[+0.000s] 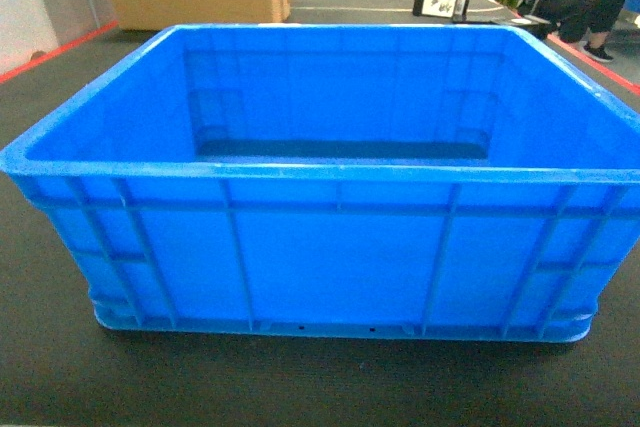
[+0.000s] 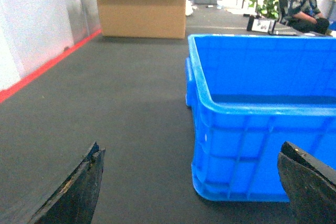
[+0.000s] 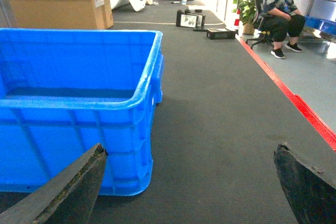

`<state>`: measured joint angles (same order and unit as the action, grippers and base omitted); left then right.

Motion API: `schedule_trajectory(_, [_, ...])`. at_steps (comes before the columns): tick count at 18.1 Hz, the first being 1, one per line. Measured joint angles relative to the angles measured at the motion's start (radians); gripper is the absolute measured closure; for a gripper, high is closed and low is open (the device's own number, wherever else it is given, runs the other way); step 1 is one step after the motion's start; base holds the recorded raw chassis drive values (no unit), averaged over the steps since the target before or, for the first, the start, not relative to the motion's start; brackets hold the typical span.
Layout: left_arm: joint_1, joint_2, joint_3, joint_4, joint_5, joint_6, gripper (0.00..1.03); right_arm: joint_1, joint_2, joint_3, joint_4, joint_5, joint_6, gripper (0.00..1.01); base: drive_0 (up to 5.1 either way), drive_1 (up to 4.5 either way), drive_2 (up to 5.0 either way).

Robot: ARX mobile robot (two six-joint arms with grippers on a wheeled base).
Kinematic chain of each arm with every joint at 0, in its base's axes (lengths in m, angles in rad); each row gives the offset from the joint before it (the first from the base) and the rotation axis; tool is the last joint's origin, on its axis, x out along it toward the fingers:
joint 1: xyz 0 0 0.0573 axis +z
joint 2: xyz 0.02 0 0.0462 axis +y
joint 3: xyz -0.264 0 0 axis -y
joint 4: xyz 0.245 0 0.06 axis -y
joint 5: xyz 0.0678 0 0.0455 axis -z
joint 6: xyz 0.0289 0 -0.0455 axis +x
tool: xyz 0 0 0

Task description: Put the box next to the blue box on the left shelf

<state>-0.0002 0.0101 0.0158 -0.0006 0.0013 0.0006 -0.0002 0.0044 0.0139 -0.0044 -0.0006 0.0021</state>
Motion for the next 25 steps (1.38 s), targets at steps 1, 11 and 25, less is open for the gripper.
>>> schedule_trajectory(1, [0.0,0.0,0.0,-0.008,-0.003,0.0,0.05,0.0,0.0,0.0,-0.002,0.0,0.0,0.03,0.0,0.0,0.0])
schedule_trajectory(11, [0.0,0.0,0.0,-0.004,-0.002,0.0,0.05,0.0,0.0,0.0,-0.001,0.0,0.0,0.03,0.0,0.0,0.0])
schedule_trajectory(25, [0.0,0.0,0.0,-0.004,-0.002,0.0,0.05,0.0,0.0,0.0,-0.001,0.0,0.0,0.03,0.0,0.0,0.0])
